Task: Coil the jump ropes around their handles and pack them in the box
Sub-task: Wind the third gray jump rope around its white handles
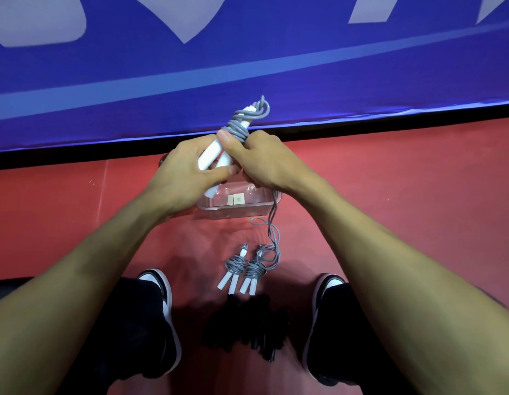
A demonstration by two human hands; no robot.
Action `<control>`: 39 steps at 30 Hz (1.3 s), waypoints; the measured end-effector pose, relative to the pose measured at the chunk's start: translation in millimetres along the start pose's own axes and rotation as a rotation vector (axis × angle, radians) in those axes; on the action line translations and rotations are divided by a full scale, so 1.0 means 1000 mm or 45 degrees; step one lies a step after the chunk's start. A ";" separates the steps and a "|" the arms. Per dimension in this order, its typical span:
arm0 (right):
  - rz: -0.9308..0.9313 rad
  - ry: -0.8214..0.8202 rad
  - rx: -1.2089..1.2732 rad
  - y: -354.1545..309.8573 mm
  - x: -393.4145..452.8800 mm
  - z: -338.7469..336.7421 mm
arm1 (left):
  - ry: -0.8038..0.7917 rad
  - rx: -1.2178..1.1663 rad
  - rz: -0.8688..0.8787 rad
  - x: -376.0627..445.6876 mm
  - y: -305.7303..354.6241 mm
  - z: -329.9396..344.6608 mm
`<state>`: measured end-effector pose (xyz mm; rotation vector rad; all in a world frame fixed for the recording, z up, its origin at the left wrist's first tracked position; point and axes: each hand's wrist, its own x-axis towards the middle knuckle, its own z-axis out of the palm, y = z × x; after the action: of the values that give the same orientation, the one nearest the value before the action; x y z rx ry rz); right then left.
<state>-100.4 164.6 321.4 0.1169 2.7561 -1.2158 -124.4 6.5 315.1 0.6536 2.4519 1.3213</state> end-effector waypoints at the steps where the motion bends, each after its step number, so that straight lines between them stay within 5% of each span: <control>1: -0.011 0.017 -0.012 0.000 0.002 0.000 | -0.016 -0.026 0.020 0.000 -0.001 0.001; 5: -0.061 0.066 -0.002 0.002 0.006 -0.001 | -0.048 -0.232 -0.016 0.002 0.001 0.004; 9: -0.120 0.079 0.006 0.002 0.005 0.000 | -0.118 -0.561 -0.297 0.003 0.004 0.001; 12: -0.084 0.072 0.030 0.003 0.005 0.002 | 0.012 -0.551 -0.381 0.005 0.003 0.004; 23: 0.026 -0.009 0.206 0.006 0.006 -0.001 | -0.107 -0.420 -0.118 0.004 0.000 -0.001; 39: -0.041 -0.022 0.196 0.003 0.007 0.001 | -0.036 -0.401 -0.128 0.007 -0.009 0.000</control>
<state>-107.0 166.0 317.8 0.0767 2.6571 -1.4300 -133.0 5.4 307.1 0.4598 2.1556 1.5971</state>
